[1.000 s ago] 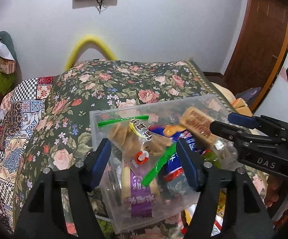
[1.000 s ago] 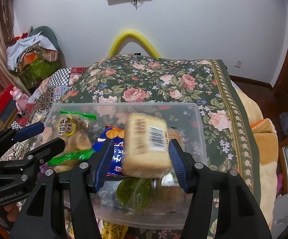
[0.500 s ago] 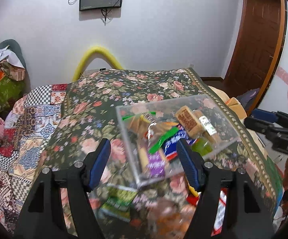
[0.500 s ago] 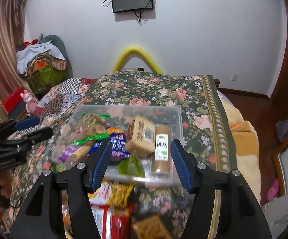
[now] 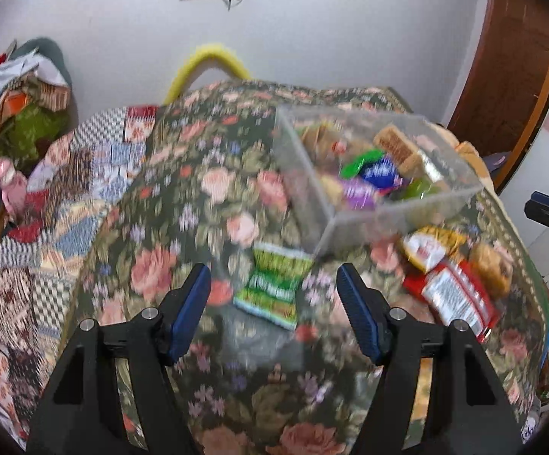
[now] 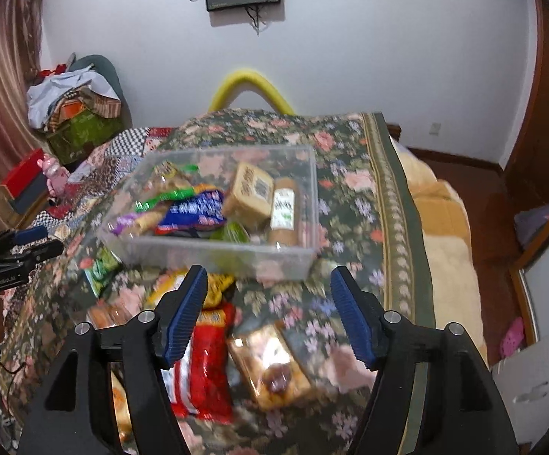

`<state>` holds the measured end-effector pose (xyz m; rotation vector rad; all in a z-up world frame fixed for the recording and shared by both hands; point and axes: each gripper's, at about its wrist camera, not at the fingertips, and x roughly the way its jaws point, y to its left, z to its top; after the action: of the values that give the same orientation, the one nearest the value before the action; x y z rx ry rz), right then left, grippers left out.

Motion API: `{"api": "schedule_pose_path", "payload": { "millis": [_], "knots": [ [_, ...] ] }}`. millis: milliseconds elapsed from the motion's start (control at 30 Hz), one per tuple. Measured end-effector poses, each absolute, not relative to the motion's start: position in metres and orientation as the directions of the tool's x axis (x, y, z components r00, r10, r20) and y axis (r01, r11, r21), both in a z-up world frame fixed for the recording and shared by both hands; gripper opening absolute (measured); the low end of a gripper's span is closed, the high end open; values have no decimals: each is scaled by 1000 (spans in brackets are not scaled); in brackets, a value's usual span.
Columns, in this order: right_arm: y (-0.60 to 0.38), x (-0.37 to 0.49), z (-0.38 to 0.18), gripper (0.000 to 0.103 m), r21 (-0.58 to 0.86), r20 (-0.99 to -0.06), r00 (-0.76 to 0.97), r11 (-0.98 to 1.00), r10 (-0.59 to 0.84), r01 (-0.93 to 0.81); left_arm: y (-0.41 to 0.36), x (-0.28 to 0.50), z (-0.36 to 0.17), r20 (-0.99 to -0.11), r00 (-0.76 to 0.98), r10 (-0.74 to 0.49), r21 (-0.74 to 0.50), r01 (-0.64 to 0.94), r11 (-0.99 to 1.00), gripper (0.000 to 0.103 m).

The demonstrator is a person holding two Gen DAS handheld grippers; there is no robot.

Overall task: Organize snacks
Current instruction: 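Withdraw both tools from the box toward the remaining snacks, then grasp the green pea snack bag with the left tool while the right tool grasps the clear cookie pack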

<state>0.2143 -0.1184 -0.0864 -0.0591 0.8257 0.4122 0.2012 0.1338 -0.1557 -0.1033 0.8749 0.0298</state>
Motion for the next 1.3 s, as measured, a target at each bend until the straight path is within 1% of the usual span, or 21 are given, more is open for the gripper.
{"api": "schedule_pose_path", "payload": {
  "millis": [167, 367, 500, 633, 833, 867, 900, 933, 967, 1000, 1033, 1100, 1167, 1300],
  "knots": [
    [-124, 204, -114, 66, 125, -772, 544, 918, 329, -377, 138, 198, -182, -802, 596, -22, -89, -82, 993, 69],
    [-125, 198, -145, 67, 131, -816, 481, 914, 319, -384, 139, 213, -203, -825, 564, -35, -103, -89, 991, 69],
    [-125, 204, -155, 67, 155, -829, 453, 913, 328, -376, 139, 228, -217, -838, 544, -34, -100, -92, 991, 69],
    [-123, 207, -161, 67, 146, -835, 448, 915, 318, -377, 140, 241, -235, -854, 520, -21, -88, -104, 991, 69],
    [-118, 210, -170, 67, 134, -841, 445, 915, 309, -381, 138, 251, -239, -833, 554, -5, -69, -95, 993, 68],
    [-117, 209, -171, 67, 132, -840, 448, 916, 307, -380, 138, 251, -239, -831, 557, -7, -72, -95, 993, 67],
    [-116, 209, -171, 67, 132, -840, 449, 916, 307, -378, 138, 251, -239, -827, 562, -11, -77, -94, 993, 61],
    [-116, 209, -172, 67, 135, -838, 451, 917, 308, -375, 138, 252, -239, -824, 566, -15, -81, -92, 992, 58],
    [-115, 209, -171, 65, 136, -836, 454, 918, 308, -373, 138, 251, -239, -823, 569, -14, -81, -92, 992, 51],
    [-115, 208, -171, 61, 138, -834, 457, 918, 310, -371, 139, 251, -239, -821, 571, -14, -82, -94, 992, 48],
    [-115, 208, -171, 60, 137, -834, 457, 918, 309, -371, 139, 249, -239, -820, 573, -15, -84, -94, 992, 47],
    [-115, 210, -172, 50, 135, -834, 458, 918, 309, -373, 139, 248, -239, -820, 572, -25, -96, -93, 991, 46],
    [-115, 209, -171, 44, 136, -834, 456, 917, 310, -374, 139, 243, -237, -820, 571, -33, -105, -94, 990, 45],
    [-117, 209, -170, 43, 148, -831, 457, 918, 317, -367, 136, 233, -233, -818, 575, -30, -103, -95, 990, 41]
  ]
}}
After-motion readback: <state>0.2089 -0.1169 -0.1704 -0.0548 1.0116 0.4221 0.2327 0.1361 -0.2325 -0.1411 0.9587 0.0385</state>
